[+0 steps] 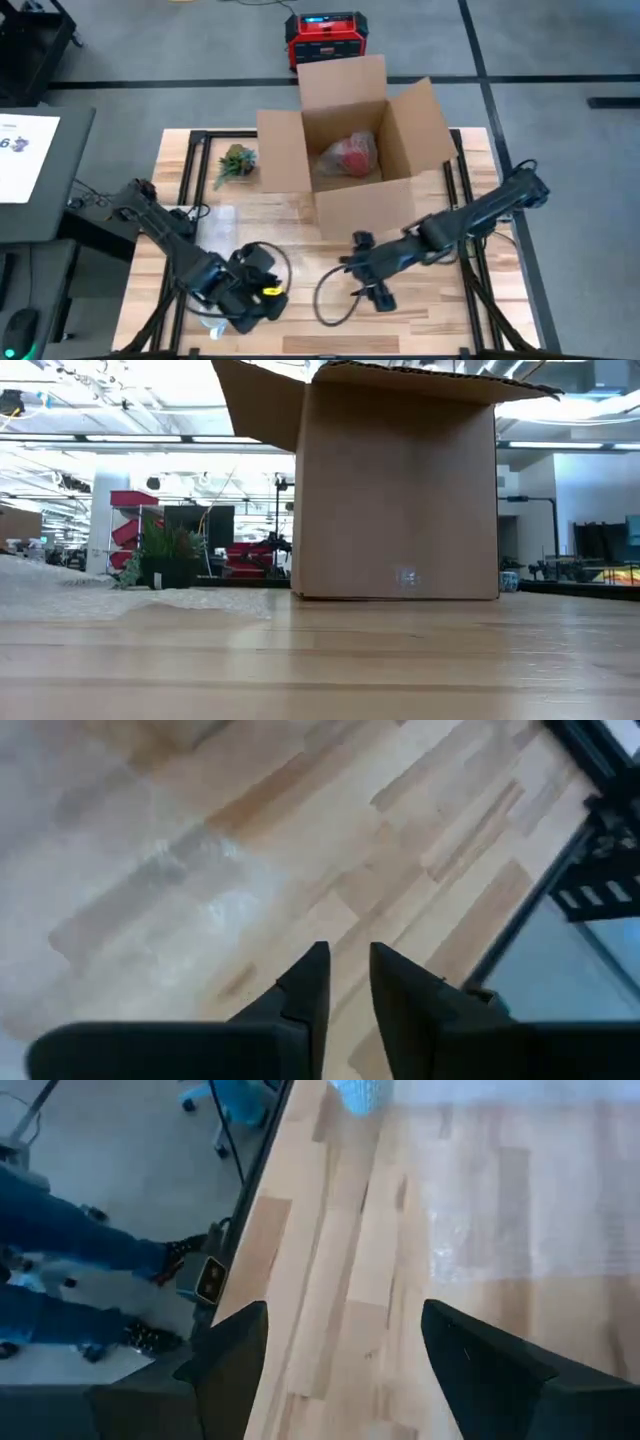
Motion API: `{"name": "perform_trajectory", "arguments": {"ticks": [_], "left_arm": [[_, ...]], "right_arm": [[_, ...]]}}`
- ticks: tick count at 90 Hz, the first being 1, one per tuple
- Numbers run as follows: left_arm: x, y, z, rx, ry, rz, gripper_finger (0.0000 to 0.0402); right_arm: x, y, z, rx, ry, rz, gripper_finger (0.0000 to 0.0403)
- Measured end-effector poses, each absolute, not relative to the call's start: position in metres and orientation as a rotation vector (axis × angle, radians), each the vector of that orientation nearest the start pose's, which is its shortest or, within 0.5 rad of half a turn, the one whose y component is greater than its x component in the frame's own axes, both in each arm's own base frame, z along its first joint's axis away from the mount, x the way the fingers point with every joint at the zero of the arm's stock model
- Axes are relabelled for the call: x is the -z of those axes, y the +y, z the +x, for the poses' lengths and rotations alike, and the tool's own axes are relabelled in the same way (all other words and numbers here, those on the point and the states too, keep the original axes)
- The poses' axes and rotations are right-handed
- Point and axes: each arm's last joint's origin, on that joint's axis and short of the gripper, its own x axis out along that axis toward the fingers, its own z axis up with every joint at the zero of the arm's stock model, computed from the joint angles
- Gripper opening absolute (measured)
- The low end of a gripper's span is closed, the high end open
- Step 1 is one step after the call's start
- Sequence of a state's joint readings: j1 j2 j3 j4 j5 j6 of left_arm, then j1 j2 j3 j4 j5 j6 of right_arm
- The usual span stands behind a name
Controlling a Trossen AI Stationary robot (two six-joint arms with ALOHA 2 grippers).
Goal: Wrap mug
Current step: Wrap the white mug with bubble wrap
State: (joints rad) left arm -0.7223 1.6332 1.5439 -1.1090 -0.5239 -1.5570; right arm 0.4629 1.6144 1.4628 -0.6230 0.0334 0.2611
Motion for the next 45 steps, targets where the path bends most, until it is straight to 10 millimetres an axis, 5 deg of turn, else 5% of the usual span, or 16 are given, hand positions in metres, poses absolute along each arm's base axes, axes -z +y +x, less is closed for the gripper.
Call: {"name": "perform_trajectory", "arguments": {"ticks": [17, 45], "left_arm": [[-0.257, -0.188, 0.240, -0.512, 0.822, -0.837, 0.0020], [-0.181, -0.135, 0.241, -0.633, 0.871, -0.691, 0.0001]], "right_arm": [[-0.303, 0.166, 0.324, -0.275, 0.867, 0.126, 0.0255], [-0.341, 0.176, 0.298, -0.148, 0.727, 0.426, 0.0255]]}}
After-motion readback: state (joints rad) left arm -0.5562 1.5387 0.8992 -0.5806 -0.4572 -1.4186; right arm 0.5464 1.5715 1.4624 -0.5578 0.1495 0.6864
